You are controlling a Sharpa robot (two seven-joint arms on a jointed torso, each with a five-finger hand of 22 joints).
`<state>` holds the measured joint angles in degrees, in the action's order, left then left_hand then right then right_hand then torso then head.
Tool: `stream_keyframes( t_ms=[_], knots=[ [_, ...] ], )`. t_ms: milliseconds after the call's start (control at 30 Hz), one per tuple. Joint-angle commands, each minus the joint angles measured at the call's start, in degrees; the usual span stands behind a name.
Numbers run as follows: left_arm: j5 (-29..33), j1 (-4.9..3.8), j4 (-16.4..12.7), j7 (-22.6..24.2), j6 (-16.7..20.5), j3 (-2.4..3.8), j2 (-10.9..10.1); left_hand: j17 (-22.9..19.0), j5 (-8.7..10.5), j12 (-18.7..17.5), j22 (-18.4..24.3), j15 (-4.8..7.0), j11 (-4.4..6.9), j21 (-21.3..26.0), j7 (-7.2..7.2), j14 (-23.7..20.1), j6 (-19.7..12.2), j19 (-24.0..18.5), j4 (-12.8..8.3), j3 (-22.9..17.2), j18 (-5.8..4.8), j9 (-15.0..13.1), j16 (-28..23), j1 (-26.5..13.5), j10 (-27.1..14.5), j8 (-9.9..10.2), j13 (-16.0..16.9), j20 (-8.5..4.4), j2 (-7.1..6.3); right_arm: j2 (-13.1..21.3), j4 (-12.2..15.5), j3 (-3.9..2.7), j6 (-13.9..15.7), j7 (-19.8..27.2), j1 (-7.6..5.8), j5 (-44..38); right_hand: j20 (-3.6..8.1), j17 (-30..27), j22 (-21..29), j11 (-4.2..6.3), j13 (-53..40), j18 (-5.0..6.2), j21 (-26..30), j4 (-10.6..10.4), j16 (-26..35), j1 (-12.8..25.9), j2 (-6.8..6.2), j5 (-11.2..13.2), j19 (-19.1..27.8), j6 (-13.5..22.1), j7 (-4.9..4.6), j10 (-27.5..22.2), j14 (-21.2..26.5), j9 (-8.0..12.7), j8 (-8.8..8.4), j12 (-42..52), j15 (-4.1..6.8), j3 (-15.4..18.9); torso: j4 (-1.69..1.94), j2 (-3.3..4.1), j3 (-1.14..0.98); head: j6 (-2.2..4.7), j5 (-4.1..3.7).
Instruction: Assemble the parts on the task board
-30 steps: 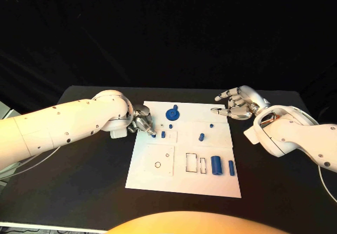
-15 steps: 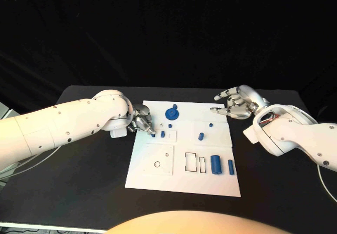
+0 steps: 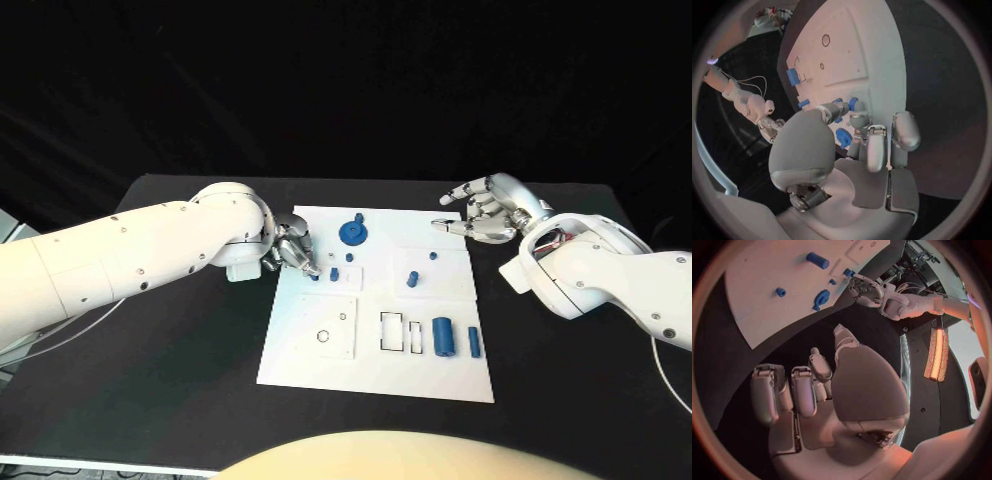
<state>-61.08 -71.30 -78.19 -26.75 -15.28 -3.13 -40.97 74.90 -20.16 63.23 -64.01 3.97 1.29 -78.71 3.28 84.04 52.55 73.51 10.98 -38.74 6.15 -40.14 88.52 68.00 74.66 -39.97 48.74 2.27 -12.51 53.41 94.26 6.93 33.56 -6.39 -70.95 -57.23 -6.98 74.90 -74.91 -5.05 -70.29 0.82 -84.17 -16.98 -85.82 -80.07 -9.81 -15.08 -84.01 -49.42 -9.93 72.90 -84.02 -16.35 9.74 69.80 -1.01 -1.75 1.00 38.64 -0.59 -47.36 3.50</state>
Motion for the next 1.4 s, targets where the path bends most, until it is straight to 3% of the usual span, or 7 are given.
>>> stream_keyframes(
  t_ms=[33, 800, 967, 1133, 1400],
  knots=[
    [-0.1, 0.28, 0.1, -0.5, -1.0, -0.24, 0.4, 12.1, -0.11, 0.2, 0.2, 0.27, -0.08, -0.1, -0.1, 5.1, 0.2, 0.2, -10.8, -11.1, -0.58, 0.1, 0.2, -0.1, 0.4, -0.1, 0.1, -0.02, 0.34, 0.0, 0.0, -0.01, -0.5, 0.4, 0.04, -0.2, 0.41, 7.5, -12.0, 0.06, 0.0, 0.61, 0.2, 0.1, 0.2, 0.3, 0.19, -0.1, -3.2, -0.1, 0.07, -0.2, -3.7, 0.1, 0.37, -0.1, 0.39, 0.2, -0.01, 0.0, -0.03, 0.03, -0.08],
    [0.1, 0.59, 1.1, -1.0, 0.2, -0.43, 1.1, 12.1, 0.45, 0.8, 0.3, 0.24, 0.02, 0.1, -0.39, 5.1, 0.3, -0.1, -10.0, -9.6, -0.56, 0.0, 0.2, -2.8, 1.2, 0.0, 1.0, 0.02, -0.34, 0.1, 0.1, -0.01, -0.5, 0.4, 0.05, -0.2, 0.41, 7.5, -12.0, 0.06, 0.0, 0.61, 0.2, 0.1, 0.2, 0.3, 0.19, -0.1, -3.2, -0.1, 0.07, -0.2, -3.7, 0.1, 0.37, -0.1, 0.39, 0.2, 0.02, 0.0, -0.03, -0.03, -0.34],
    [0.2, 0.61, 1.0, -1.1, 1.0, -0.44, 0.9, 11.7, 1.26, 0.5, 0.8, 0.71, 0.58, 0.5, -1.23, 5.0, 0.7, -0.3, -7.3, -4.7, -0.5, 0.3, 0.0, -5.9, 1.0, 0.5, 0.7, -0.37, -0.75, 0.1, 0.1, -0.01, -0.4, 0.4, 0.05, -0.2, 0.46, 7.4, -11.9, 0.09, 0.2, 0.63, 0.3, 0.2, 0.3, 0.4, 0.17, -0.3, -3.2, 0.0, 0.09, -0.3, -3.8, 0.1, 0.52, -0.1, 0.43, 0.2, -0.01, 0.04, -0.02, 0.02, -0.38],
    [0.3, 0.62, 0.7, -1.1, 2.0, -0.36, 0.4, 11.2, 1.53, 0.1, 1.2, 0.62, 0.35, 0.9, -1.0, 4.9, 1.4, -0.4, -2.3, 1.4, -0.46, 0.8, -0.2, -10.2, 0.3, 1.1, 0.3, -0.34, -0.97, 0.2, 0.1, -0.01, -0.4, 0.4, 0.06, -0.2, 0.46, 7.3, -11.8, 0.09, 0.4, 0.66, 0.4, 0.1, 0.3, 0.4, 0.15, -0.3, -3.1, 0.0, 0.09, -0.4, -3.7, 0.1, 0.53, -0.3, 0.43, 0.2, -0.03, 0.03, 0.0, 0.12, -0.44],
    [0.3, 0.62, -0.2, -1.1, 3.4, -0.12, -0.6, 10.8, 1.61, -0.3, 1.8, 0.5, 0.16, 1.4, -0.74, 4.8, 1.4, -0.6, 1.6, 8.3, -0.34, 1.1, -0.4, -10.8, -0.4, 1.6, -0.4, -0.27, -1.52, 0.2, 0.2, -0.01, -0.3, 0.4, 0.06, -0.2, 0.46, 7.3, -11.8, 0.09, 0.4, 0.66, 0.4, 0.1, 0.3, 0.4, 0.15, -0.3, -3.1, 0.0, 0.09, -0.4, -3.7, 0.1, 0.53, -0.3, 0.43, 0.2, -0.01, 0.02, -0.03, 0.16, -0.59]
  ],
)
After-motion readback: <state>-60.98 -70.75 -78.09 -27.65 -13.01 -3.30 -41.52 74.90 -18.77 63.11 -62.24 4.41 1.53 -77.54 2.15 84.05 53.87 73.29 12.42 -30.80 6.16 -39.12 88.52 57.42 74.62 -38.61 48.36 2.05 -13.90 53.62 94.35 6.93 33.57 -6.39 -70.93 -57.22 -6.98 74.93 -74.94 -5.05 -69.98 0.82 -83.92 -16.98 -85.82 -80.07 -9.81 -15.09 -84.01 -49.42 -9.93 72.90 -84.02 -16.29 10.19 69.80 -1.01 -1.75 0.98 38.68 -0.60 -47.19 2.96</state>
